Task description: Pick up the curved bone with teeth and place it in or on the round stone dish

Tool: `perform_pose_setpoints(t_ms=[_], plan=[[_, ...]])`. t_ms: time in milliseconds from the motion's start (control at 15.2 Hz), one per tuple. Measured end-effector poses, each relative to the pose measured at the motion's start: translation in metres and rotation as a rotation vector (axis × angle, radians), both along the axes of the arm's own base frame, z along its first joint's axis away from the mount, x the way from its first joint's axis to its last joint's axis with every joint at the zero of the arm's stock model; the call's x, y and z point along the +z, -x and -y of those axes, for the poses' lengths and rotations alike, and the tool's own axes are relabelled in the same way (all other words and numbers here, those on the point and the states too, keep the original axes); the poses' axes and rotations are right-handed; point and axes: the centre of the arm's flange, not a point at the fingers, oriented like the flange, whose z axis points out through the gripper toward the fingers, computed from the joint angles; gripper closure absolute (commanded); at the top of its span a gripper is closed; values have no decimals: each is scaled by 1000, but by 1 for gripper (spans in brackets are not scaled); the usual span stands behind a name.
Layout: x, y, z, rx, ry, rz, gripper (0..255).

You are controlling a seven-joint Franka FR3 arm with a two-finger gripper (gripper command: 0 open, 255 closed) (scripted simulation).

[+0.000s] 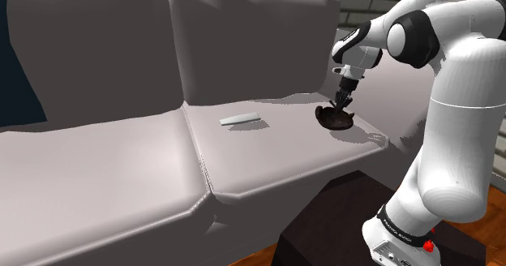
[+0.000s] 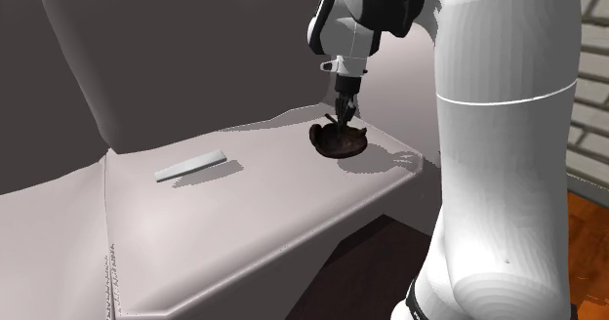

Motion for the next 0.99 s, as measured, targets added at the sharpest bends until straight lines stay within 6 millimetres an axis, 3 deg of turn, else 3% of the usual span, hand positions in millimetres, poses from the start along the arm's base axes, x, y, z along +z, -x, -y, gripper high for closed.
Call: perform_pose_setpoints(t_ms=[198, 264, 660, 990], plan=[[0, 0, 0, 0, 0, 0, 255], [0, 0, 0, 0, 0, 0, 0], [-1, 0, 0, 0, 0, 0, 0], [42, -3, 10, 0, 1, 1, 0]])
